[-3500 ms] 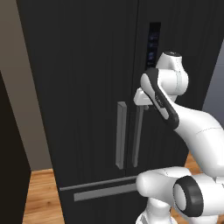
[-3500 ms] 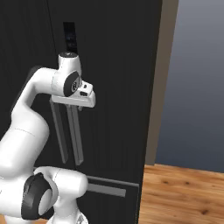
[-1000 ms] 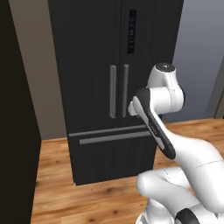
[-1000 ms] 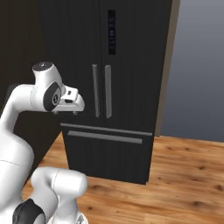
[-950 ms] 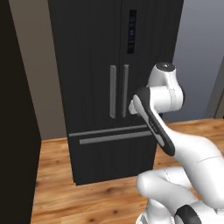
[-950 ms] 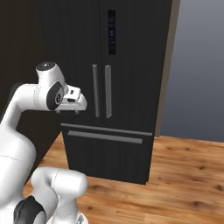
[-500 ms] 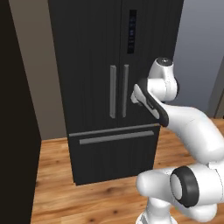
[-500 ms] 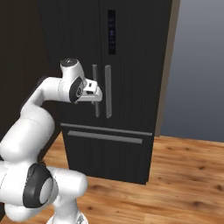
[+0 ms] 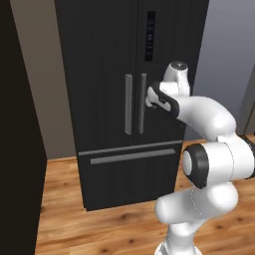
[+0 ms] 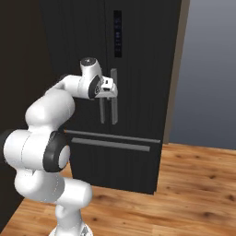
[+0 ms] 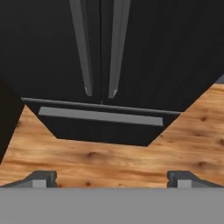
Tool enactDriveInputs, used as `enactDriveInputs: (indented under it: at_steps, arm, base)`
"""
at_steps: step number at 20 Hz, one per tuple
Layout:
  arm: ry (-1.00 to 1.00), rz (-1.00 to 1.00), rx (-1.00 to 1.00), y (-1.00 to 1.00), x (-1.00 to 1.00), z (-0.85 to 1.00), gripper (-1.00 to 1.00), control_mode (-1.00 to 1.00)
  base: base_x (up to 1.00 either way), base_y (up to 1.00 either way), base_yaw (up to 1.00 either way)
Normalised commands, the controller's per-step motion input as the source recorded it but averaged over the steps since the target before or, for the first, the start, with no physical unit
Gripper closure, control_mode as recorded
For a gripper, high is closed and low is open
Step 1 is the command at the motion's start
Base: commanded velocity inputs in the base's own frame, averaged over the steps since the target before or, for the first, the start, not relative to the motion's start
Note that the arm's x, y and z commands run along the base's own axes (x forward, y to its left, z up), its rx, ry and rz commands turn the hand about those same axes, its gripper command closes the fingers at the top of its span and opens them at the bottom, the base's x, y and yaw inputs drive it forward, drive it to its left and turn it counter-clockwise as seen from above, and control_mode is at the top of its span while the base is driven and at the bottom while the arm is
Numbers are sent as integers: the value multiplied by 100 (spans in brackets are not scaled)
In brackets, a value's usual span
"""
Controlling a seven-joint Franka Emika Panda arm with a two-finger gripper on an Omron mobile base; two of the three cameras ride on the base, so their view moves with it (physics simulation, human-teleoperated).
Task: Take the lemon wedge from the fridge and place it on the plate with fish on the dining counter.
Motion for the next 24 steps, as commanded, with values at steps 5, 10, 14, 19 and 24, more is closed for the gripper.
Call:
enactDriveInputs:
  at_steps: [5, 10, 14, 19, 24]
  arm:
    - [-16, 0, -3, 22, 58, -35, -100, -100]
    - [-27, 0, 0, 6, 0, -13, -100, -100]
    - [-20, 0, 0, 0, 0, -6, -100, -100]
    - [0, 0, 0, 0, 4, 0, -100, -100]
    - [0, 0, 0, -1, 30, -1, -100, -100]
  base:
    - [0, 0, 0]
    - [0, 0, 0]
    - [0, 0, 0]
    - [0, 0, 0]
    - [0, 0, 0]
